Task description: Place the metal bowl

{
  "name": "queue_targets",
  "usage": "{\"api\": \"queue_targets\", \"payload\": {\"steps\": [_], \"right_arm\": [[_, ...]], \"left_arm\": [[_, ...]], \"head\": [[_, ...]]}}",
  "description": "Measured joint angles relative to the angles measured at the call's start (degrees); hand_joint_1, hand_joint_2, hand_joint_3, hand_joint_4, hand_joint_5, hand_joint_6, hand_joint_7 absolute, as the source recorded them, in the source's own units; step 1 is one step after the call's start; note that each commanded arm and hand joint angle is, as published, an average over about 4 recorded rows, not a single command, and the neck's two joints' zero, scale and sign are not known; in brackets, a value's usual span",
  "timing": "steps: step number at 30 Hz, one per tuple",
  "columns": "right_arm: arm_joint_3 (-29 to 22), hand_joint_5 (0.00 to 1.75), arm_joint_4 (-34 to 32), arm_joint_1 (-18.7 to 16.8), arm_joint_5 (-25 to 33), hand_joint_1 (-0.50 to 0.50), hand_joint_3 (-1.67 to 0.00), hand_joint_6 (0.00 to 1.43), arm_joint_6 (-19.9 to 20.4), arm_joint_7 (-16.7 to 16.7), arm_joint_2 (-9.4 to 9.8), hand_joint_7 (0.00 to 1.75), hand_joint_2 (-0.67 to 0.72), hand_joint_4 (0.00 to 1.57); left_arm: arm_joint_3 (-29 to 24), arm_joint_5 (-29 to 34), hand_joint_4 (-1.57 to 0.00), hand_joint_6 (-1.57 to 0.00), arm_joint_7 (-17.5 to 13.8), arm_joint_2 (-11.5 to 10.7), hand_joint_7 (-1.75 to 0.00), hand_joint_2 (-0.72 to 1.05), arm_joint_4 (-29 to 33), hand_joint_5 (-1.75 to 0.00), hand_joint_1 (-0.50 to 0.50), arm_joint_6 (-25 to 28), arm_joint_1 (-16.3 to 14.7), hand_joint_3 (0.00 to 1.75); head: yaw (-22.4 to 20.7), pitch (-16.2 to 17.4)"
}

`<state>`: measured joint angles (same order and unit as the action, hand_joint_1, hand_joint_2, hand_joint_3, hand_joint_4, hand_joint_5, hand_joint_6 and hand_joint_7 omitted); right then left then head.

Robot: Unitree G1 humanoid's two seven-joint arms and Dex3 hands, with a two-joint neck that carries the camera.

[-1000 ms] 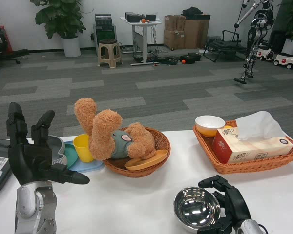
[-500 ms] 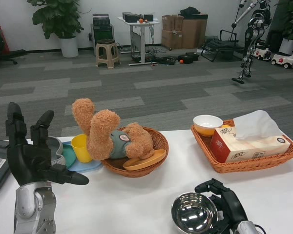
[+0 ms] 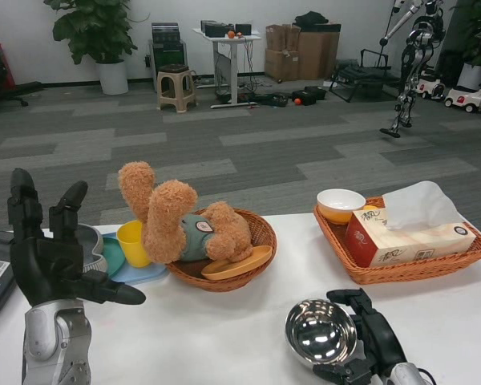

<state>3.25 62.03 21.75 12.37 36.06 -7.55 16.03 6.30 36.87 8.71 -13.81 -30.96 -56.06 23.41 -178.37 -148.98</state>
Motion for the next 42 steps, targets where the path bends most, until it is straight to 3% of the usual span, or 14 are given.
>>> {"api": "queue_targets", "payload": {"steps": [2,4,11,15,19,27,35,39,42], "right_arm": [[0.0,0.17,-0.1,0.0,1.1,-0.25,-0.73,0.00,0.0,-0.9,0.04,0.54,-0.03,0.00],[0.0,0.02,-0.4,0.0,1.5,-0.26,-0.65,0.00,0.0,-1.5,0.08,0.44,-0.03,0.00],[0.0,0.00,-2.0,0.0,2.9,-0.41,-0.24,0.00,-0.3,-3.7,0.44,0.16,0.22,0.00],[0.0,0.00,-3.4,-0.1,4.9,-0.42,-0.12,0.00,-0.4,-5.3,0.61,0.10,0.36,0.00],[-0.3,0.00,-5.7,-0.5,8.4,-0.45,-0.06,0.00,-0.8,-6.9,0.69,0.07,0.52,0.00],[-2.6,0.00,-15.4,-2.5,10.5,-0.46,0.00,0.00,-2.1,-7.7,1.21,0.00,0.66,0.00],[-5.1,0.00,-27.4,-4.3,11.5,-0.46,0.00,0.00,-2.7,-7.1,1.38,0.03,0.66,0.00],[-5.3,0.00,-31.1,-4.1,11.5,-0.46,0.00,0.00,-2.7,-6.4,1.31,0.02,0.60,0.00],[-4.5,0.00,-33.7,-3.9,11.4,-0.46,0.00,0.00,-1.7,-4.4,1.27,0.07,0.60,0.00]], "left_arm": [[0.0,0.0,-0.64,0.00,0.0,0.0,0.00,-0.55,0.0,-0.92,-0.50,0.0,0.0,0.00],[0.1,0.0,-0.64,0.00,0.0,0.0,0.00,-0.55,0.0,-0.92,-0.50,0.0,0.0,0.00],[0.1,0.0,-0.64,0.00,0.0,0.0,0.00,-0.55,0.0,-0.92,-0.50,0.0,-0.1,0.00],[0.1,0.0,-0.64,0.00,0.0,0.0,0.00,-0.55,0.0,-0.92,-0.50,0.0,-0.1,0.00],[0.1,0.0,-0.64,0.00,0.0,0.0,0.00,-0.55,0.0,-0.92,-0.50,0.0,-0.1,0.00],[0.2,0.1,-0.64,0.00,0.0,-0.1,0.00,-0.55,0.0,-0.92,-0.50,-0.1,-0.1,0.00],[0.1,0.1,-0.64,0.00,0.0,-0.2,0.00,-0.55,0.1,-0.92,-0.50,-0.2,-0.1,0.00],[0.1,0.1,-0.64,0.00,0.0,-0.2,0.00,-0.55,0.1,-0.92,-0.50,-0.2,-0.1,0.00],[0.2,0.2,-0.64,0.00,0.0,-0.2,0.00,-0.55,0.0,-0.92,-0.50,-0.2,-0.1,0.00]], "head": [[0.2,0.2],[0.4,0.3],[0.3,1.0],[-0.2,1.0],[-0.6,0.8],[-1.2,0.7],[-1.2,-0.2],[-1.4,-1.2],[-1.6,-1.6]]}}
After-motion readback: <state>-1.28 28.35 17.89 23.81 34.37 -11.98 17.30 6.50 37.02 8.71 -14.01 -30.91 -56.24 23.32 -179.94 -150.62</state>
